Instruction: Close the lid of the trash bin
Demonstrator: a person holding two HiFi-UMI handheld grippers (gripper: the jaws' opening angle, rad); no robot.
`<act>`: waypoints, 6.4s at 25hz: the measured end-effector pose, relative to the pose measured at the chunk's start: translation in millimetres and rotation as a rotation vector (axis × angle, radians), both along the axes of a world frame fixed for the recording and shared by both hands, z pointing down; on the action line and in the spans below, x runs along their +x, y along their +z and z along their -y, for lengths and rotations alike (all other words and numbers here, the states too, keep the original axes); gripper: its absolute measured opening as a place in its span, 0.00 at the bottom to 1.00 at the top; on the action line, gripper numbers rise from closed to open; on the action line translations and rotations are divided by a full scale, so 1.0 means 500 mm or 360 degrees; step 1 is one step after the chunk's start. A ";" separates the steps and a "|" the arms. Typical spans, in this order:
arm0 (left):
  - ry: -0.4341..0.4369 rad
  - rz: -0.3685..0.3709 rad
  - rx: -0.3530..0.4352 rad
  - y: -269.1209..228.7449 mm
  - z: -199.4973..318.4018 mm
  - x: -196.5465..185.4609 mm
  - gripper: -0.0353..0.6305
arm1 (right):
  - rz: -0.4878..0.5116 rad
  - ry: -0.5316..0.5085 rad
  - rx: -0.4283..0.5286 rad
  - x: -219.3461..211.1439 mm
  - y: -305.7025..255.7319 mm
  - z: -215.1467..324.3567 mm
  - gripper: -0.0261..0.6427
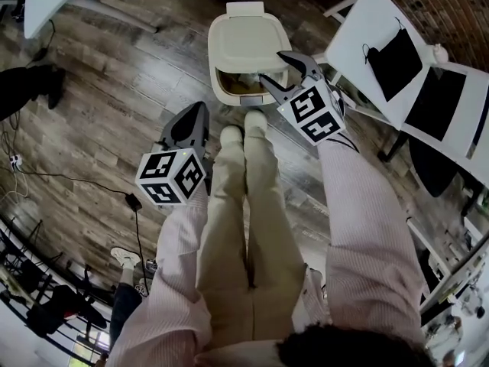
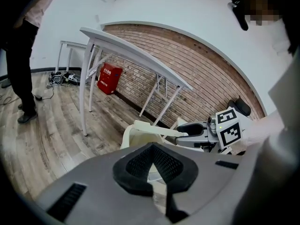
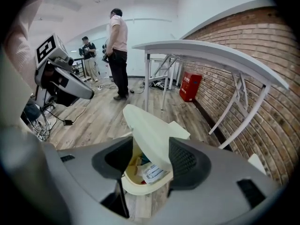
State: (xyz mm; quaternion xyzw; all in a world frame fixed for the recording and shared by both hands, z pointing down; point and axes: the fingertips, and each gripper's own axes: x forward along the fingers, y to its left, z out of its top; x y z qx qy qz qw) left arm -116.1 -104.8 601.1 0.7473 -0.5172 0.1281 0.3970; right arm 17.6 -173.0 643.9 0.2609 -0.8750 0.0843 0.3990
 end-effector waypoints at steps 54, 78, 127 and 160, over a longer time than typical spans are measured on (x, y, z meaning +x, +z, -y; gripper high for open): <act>0.0046 -0.0017 -0.0102 0.191 0.002 0.043 0.04 | 0.0123 0.0376 -0.0311 0.035 0.249 -0.064 0.06; 0.0051 -0.0034 -0.0122 0.192 0.002 0.050 0.04 | -0.0297 0.0361 -0.0427 0.023 0.263 -0.066 0.05; -0.0004 -0.0028 0.0398 -0.325 0.065 0.012 0.04 | 0.0791 0.0683 -0.0084 -0.036 -0.361 -0.019 0.05; 0.0033 0.0258 0.1067 -0.756 0.097 -0.038 0.04 | 0.1127 0.0759 0.0552 0.099 -0.815 0.023 0.05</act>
